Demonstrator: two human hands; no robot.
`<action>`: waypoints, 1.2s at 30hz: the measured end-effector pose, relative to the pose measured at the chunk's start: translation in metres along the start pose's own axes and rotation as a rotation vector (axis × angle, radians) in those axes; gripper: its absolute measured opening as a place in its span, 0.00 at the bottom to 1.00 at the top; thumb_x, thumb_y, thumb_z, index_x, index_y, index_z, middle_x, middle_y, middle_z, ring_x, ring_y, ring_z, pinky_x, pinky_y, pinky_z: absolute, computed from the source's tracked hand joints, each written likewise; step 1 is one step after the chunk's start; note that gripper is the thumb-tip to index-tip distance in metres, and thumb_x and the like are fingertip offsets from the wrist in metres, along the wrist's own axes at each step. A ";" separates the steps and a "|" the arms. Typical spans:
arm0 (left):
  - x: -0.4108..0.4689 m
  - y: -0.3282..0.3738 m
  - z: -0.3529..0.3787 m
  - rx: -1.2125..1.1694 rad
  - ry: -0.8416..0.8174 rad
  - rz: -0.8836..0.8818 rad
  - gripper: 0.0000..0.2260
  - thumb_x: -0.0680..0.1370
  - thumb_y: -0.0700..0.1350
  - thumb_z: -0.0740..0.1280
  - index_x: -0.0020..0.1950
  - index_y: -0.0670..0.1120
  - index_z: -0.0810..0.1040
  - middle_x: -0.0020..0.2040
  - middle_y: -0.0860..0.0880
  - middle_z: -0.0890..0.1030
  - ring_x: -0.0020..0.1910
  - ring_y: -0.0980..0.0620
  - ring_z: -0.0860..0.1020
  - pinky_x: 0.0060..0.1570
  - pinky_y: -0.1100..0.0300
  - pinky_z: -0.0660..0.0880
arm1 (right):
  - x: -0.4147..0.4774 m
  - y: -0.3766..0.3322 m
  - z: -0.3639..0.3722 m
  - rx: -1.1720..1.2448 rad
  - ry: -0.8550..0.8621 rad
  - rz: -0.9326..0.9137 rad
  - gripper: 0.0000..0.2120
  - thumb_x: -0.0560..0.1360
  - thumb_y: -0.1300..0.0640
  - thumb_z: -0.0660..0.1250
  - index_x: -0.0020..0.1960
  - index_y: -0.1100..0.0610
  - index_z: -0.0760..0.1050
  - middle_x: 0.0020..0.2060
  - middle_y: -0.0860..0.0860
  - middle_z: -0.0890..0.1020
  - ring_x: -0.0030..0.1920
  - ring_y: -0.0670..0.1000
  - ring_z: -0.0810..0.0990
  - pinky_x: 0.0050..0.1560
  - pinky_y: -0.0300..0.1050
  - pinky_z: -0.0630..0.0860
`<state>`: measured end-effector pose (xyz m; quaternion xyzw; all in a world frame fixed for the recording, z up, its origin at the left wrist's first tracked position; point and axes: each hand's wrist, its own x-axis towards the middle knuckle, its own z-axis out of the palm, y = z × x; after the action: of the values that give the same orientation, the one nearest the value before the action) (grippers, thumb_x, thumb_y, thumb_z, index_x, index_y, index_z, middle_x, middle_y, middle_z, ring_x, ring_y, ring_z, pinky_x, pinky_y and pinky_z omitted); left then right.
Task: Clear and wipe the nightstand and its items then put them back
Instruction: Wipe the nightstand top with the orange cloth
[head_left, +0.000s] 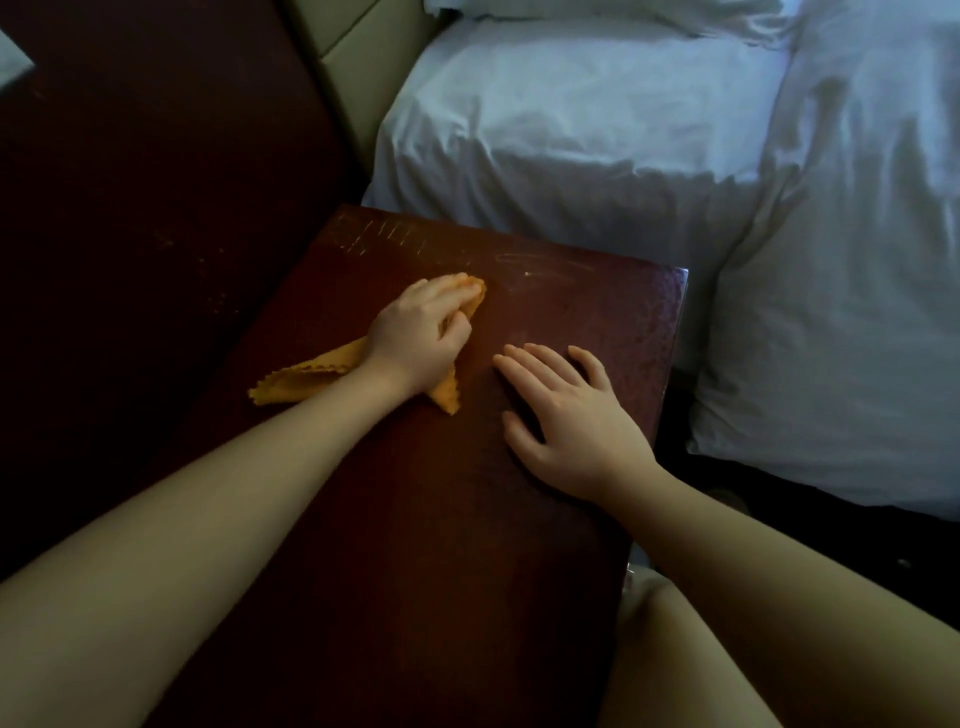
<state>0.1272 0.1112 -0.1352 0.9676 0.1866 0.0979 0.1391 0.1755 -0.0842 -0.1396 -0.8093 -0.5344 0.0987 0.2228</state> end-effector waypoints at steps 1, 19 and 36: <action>-0.009 -0.006 -0.006 -0.013 -0.058 0.088 0.19 0.77 0.47 0.56 0.67 0.50 0.72 0.69 0.50 0.70 0.69 0.52 0.67 0.69 0.58 0.57 | 0.000 0.000 0.000 -0.001 0.001 0.001 0.27 0.76 0.45 0.51 0.74 0.52 0.59 0.73 0.49 0.62 0.74 0.49 0.56 0.72 0.51 0.42; 0.003 -0.015 -0.004 -0.029 0.018 -0.074 0.17 0.79 0.45 0.57 0.67 0.51 0.72 0.70 0.51 0.69 0.69 0.51 0.66 0.68 0.54 0.61 | 0.000 0.000 -0.002 -0.022 -0.030 0.006 0.25 0.78 0.47 0.52 0.73 0.50 0.60 0.73 0.48 0.61 0.74 0.48 0.54 0.72 0.50 0.41; 0.011 -0.006 0.005 0.001 0.067 -0.099 0.18 0.78 0.45 0.57 0.69 0.49 0.71 0.70 0.50 0.69 0.69 0.50 0.65 0.67 0.58 0.59 | 0.001 -0.002 0.000 -0.011 -0.006 0.016 0.26 0.76 0.46 0.51 0.72 0.51 0.63 0.72 0.49 0.64 0.73 0.49 0.57 0.72 0.53 0.44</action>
<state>0.1364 0.1190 -0.1403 0.9535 0.2388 0.1229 0.1367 0.1744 -0.0830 -0.1390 -0.8144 -0.5292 0.0999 0.2161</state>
